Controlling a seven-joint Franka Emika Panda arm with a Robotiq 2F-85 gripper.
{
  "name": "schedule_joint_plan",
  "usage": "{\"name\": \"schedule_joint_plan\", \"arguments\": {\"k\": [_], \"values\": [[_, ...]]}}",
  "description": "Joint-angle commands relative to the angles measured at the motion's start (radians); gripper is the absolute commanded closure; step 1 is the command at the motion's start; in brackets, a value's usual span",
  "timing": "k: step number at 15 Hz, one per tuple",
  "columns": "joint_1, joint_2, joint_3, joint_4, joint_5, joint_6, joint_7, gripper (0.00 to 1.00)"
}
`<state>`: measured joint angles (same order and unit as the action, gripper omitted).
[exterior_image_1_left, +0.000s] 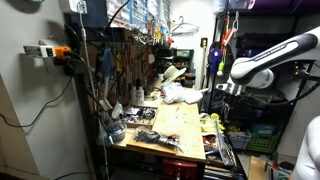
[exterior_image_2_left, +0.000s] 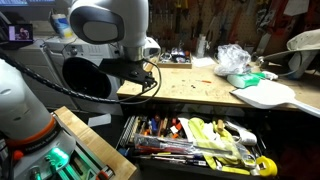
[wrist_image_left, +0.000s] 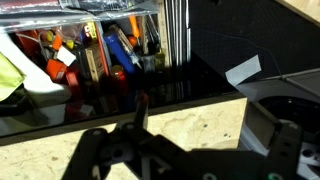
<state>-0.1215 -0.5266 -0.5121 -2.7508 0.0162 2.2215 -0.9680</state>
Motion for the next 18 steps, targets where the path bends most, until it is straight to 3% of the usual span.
{"name": "schedule_joint_plan", "arguments": {"k": [1, 5, 13, 15, 18], "values": [[-0.031, 0.008, 0.032, 0.001, 0.022, -0.003, -0.017, 0.00], [-0.025, 0.029, 0.033, 0.006, 0.018, 0.017, -0.021, 0.00], [-0.078, 0.347, 0.051, 0.030, -0.096, 0.211, -0.080, 0.00], [-0.082, 0.416, 0.037, 0.033, -0.061, 0.271, -0.172, 0.00], [-0.098, 0.495, 0.021, 0.043, 0.080, 0.299, -0.381, 0.00]]}}
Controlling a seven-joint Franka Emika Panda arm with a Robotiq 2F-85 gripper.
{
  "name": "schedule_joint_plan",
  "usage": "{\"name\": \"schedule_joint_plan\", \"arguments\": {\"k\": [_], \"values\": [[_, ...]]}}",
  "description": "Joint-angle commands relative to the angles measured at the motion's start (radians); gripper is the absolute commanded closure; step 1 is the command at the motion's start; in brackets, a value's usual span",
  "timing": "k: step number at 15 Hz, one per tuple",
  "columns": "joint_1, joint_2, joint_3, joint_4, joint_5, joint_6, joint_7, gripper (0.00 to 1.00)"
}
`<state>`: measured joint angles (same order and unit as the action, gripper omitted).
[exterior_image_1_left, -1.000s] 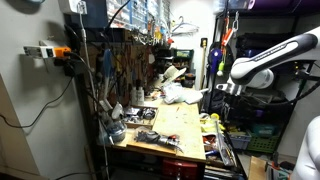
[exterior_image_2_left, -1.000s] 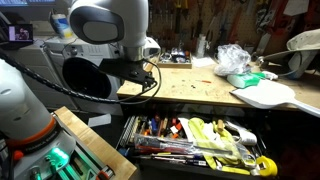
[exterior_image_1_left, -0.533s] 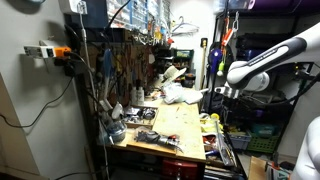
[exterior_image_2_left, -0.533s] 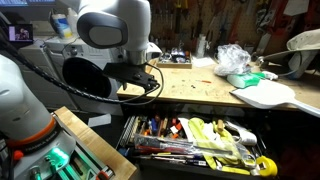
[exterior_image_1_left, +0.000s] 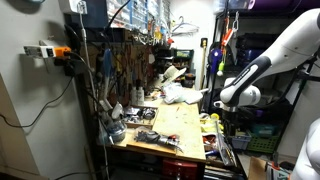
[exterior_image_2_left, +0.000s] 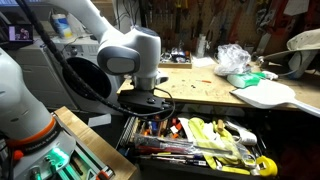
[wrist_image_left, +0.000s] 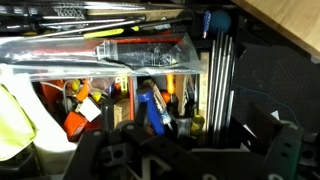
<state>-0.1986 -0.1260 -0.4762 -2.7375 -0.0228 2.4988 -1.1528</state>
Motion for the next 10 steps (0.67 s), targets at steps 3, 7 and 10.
{"name": "schedule_joint_plan", "arguments": {"k": [3, 7, 10], "values": [[-0.049, 0.112, -0.013, 0.045, 0.312, -0.016, -0.403, 0.00], [-0.077, 0.090, 0.037, 0.024, 0.227, 0.007, -0.294, 0.00], [-0.076, 0.089, 0.046, 0.024, 0.226, 0.007, -0.285, 0.00]]}}
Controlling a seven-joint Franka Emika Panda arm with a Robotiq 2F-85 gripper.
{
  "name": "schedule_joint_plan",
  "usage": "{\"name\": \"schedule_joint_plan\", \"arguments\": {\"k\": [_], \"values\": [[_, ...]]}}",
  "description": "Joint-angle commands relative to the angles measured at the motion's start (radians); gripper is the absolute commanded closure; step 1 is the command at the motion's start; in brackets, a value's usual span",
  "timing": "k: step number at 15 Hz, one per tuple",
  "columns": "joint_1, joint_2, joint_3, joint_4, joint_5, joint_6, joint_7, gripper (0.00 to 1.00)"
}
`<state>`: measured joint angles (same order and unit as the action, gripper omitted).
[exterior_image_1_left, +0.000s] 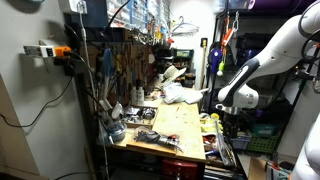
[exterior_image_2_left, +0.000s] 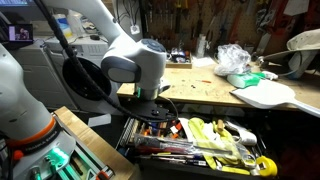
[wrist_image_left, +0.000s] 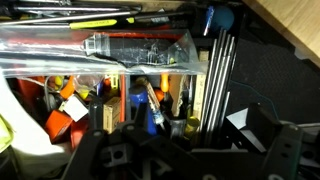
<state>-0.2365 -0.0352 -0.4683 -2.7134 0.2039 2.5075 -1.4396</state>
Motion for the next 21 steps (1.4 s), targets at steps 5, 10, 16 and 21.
{"name": "schedule_joint_plan", "arguments": {"k": [5, 10, 16, 21], "values": [[-0.002, 0.102, 0.109, 0.056, 0.168, 0.074, -0.041, 0.00], [-0.014, 0.265, 0.180, 0.142, 0.315, 0.129, -0.120, 0.00], [-0.130, 0.393, 0.299, 0.225, 0.439, 0.136, -0.287, 0.00], [-0.246, 0.449, 0.420, 0.244, 0.602, 0.178, -0.480, 0.00]]}}
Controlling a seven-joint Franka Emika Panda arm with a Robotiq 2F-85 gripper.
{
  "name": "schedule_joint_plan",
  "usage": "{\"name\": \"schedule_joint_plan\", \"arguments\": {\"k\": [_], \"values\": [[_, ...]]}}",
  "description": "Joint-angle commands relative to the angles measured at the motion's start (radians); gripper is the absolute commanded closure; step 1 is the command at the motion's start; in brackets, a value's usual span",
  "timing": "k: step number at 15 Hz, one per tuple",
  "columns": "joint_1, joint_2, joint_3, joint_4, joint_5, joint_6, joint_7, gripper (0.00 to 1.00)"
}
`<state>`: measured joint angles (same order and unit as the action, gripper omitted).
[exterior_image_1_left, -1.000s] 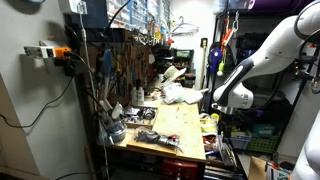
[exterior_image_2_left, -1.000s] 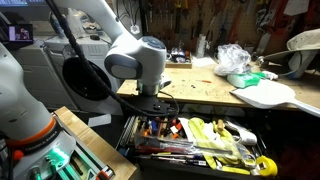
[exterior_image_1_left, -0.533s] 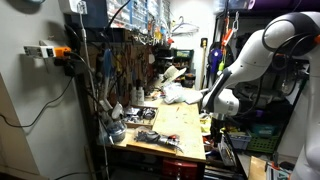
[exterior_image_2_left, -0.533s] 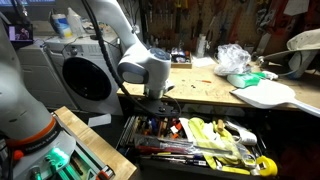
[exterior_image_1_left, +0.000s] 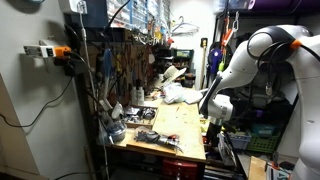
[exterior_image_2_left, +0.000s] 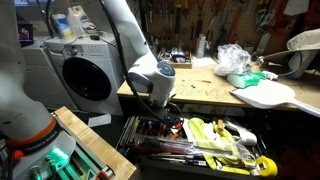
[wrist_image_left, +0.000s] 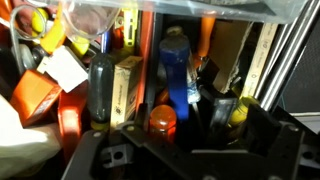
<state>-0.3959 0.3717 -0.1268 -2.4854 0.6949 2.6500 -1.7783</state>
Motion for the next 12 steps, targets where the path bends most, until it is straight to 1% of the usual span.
{"name": "schedule_joint_plan", "arguments": {"k": [1, 2, 3, 7, 8, 12], "values": [[-0.113, 0.049, 0.107, 0.021, 0.180, 0.064, -0.222, 0.00], [-0.047, 0.018, 0.048, 0.004, 0.085, 0.024, -0.098, 0.00], [-0.054, 0.023, 0.053, 0.004, 0.100, 0.030, -0.121, 0.00], [-0.049, 0.021, 0.054, 0.006, 0.098, 0.030, -0.114, 0.00], [-0.047, 0.035, 0.061, 0.017, 0.114, 0.048, -0.114, 0.00], [-0.055, 0.060, 0.092, 0.051, 0.153, 0.043, -0.138, 0.00]]}}
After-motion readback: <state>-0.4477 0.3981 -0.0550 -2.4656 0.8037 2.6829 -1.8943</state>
